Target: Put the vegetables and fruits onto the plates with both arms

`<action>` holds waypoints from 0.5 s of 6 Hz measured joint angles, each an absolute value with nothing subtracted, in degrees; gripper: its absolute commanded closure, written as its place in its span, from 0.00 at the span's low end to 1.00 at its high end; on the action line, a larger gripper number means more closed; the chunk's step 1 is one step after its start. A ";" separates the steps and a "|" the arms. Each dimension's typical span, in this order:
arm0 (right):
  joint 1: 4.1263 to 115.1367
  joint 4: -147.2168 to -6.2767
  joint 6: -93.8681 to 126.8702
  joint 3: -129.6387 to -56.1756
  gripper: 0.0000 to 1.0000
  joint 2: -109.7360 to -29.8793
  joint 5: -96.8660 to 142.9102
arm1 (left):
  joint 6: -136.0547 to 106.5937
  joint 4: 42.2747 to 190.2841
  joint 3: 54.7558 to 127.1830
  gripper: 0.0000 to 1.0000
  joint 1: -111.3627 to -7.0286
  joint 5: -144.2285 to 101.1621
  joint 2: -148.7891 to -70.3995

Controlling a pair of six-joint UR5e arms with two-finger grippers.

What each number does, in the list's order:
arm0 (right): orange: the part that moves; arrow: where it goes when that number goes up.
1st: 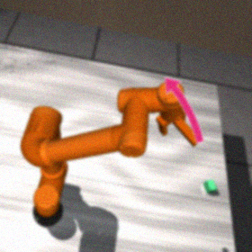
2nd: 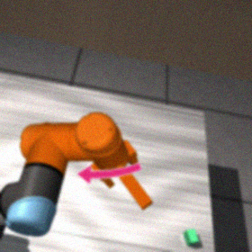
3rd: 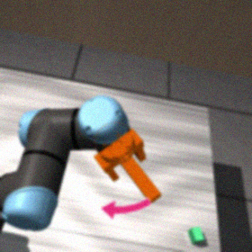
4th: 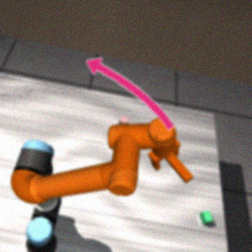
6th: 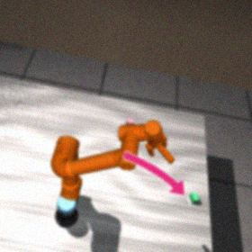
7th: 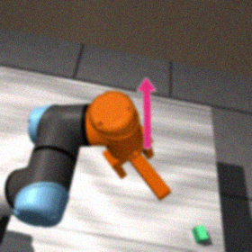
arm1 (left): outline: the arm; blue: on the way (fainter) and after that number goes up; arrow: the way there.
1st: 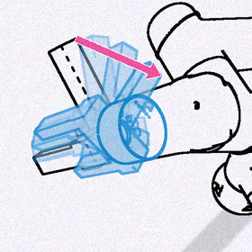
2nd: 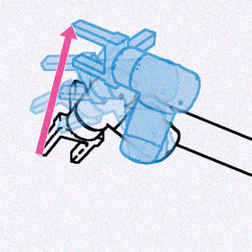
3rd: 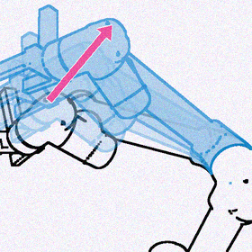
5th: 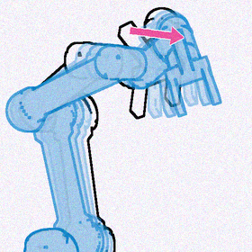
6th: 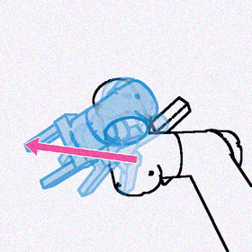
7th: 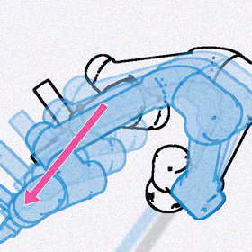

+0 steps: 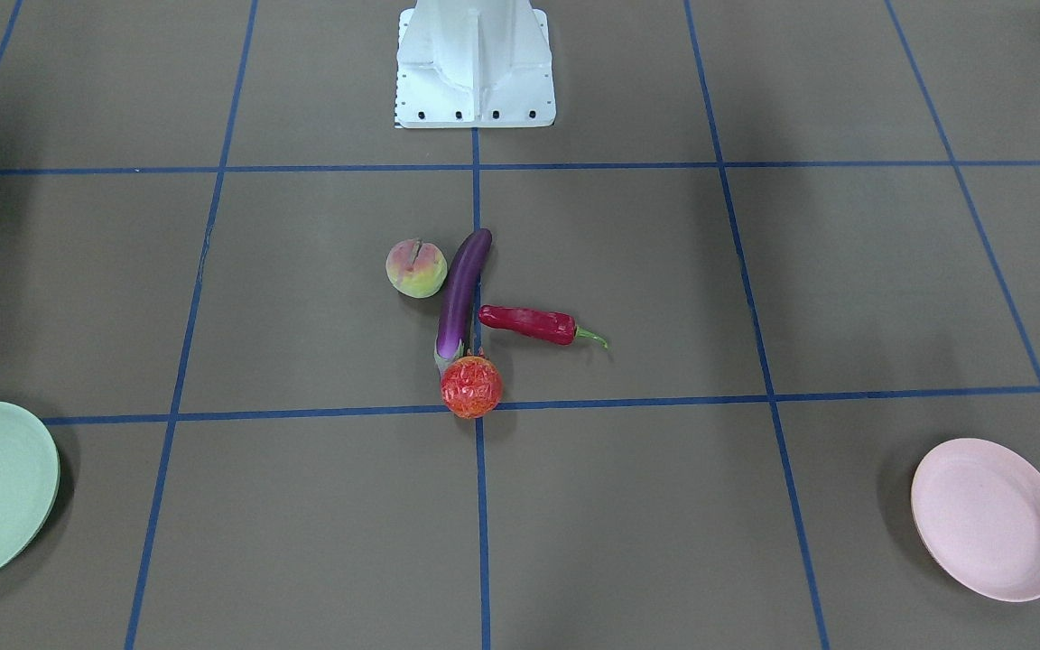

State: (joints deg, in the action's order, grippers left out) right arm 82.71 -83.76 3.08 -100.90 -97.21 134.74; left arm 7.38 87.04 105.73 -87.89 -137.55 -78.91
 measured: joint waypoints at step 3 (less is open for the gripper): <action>81.79 -82.89 3.38 -101.29 0.00 -95.44 134.86 | 7.71 87.07 106.49 0.00 -87.89 -136.63 -78.91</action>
State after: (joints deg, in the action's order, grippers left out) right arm 81.79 -82.89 3.38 -101.29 -95.44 134.86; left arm 7.71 87.07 106.49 -87.89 -136.63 -78.91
